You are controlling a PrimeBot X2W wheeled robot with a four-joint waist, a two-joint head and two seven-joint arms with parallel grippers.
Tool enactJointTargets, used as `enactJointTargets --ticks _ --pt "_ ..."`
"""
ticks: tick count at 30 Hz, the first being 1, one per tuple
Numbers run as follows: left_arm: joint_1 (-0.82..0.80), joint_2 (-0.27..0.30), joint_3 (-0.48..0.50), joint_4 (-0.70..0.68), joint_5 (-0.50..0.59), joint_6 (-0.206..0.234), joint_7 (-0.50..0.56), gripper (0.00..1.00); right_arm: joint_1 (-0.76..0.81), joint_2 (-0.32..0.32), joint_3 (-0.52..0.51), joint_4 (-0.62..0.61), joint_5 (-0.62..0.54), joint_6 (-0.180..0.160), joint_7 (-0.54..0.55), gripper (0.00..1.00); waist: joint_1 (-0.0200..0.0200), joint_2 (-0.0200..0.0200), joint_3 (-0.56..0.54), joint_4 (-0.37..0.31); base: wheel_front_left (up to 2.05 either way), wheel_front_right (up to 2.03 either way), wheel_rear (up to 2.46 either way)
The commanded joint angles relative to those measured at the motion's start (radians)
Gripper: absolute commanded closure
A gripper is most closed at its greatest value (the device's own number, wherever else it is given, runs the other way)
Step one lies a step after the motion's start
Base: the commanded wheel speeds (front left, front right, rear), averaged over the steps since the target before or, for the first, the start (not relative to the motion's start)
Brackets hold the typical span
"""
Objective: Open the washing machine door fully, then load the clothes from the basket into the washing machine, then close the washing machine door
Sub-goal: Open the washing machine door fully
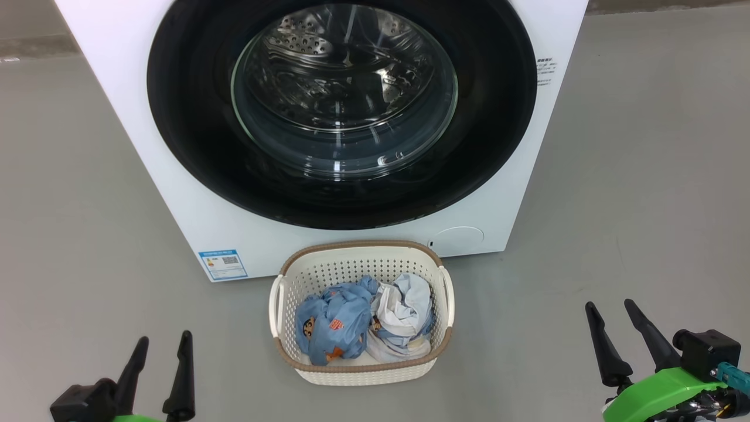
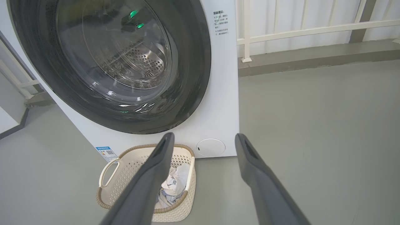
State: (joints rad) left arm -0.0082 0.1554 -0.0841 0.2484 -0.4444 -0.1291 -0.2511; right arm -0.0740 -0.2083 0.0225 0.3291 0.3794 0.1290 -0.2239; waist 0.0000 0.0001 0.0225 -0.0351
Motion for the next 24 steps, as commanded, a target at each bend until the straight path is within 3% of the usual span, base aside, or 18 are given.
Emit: enactJointTargets --ticks 1,12,24 --pt "-0.047 0.025 0.035 -0.015 0.006 -0.002 -0.011 0.00 -0.027 -0.011 0.018 -0.027 -0.008 0.002 -0.015 0.00 0.0000 -0.0001 -0.001 0.000 0.00 0.00 0.00" --pt "-0.051 0.017 0.047 -0.014 0.032 -0.002 -0.011 0.00 -0.025 -0.011 0.019 -0.031 -0.006 0.002 -0.016 0.00 0.0000 -0.0001 -0.001 0.004 0.36 0.36 -0.72" --pt "-0.047 0.013 0.048 -0.022 0.036 -0.002 -0.011 0.00 -0.022 -0.007 0.019 -0.034 -0.007 0.002 -0.014 0.00 0.0000 -0.0001 0.000 0.004 1.13 1.13 -2.25"
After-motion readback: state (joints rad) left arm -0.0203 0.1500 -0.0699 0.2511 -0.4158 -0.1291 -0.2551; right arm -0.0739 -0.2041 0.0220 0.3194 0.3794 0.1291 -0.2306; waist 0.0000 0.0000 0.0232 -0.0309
